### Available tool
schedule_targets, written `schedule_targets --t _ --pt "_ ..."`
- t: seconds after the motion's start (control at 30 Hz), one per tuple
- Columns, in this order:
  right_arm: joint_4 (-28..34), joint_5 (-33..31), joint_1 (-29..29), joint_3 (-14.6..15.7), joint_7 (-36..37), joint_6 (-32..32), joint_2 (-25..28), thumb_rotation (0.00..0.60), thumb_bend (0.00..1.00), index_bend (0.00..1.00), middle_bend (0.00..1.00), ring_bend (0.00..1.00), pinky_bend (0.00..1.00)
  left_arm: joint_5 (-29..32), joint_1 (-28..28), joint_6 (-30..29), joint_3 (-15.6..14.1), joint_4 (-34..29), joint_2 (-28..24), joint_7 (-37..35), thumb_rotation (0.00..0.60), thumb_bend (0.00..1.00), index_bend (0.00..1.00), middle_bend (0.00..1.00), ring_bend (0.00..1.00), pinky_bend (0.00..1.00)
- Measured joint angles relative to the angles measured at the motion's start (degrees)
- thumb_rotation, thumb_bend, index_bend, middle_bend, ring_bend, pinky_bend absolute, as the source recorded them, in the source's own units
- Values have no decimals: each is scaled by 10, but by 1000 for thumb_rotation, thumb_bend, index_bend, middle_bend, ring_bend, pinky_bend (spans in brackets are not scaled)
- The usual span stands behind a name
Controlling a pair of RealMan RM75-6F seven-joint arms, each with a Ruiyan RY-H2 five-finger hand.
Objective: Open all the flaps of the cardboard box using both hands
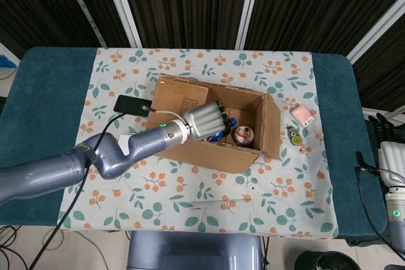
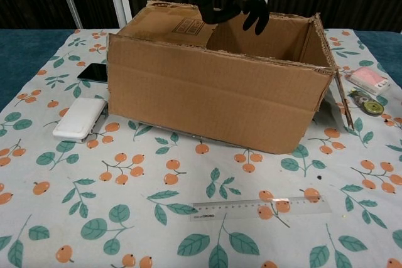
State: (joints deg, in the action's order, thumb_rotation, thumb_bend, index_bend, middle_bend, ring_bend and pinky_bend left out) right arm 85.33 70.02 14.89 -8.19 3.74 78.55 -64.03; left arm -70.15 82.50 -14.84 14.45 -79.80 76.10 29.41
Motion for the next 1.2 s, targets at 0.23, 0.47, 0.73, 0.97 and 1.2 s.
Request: schedule_targets --t 0.23,0.47,0.73,0.97,1.2 --pt "0 3 -3 -6 3 -8 0 600 428 96 4 90 238 22 41 7 -47 48 47 -2 600 852 234 286 210 338" --pt "0 4 -7 -12 4 -12 0 600 436 102 4 90 238 31 60 -8 -72 52 60 -9 600 900 332 414 329 412" --pt "2 8 -10 -16 5 -15 -1 600 451 116 4 90 238 38 65 -30 -93 35 39 -14 600 938 402 500 395 465" --pt "3 11 -11 -18 4 -19 -2 600 470 128 4 90 238 47 71 -43 -101 18 10 -14 600 963 456 561 450 508" --pt "3 12 -14 -23 5 -18 -3 600 481 135 4 90 238 63 77 -49 -122 -8 -19 -12 600 966 465 570 462 519"
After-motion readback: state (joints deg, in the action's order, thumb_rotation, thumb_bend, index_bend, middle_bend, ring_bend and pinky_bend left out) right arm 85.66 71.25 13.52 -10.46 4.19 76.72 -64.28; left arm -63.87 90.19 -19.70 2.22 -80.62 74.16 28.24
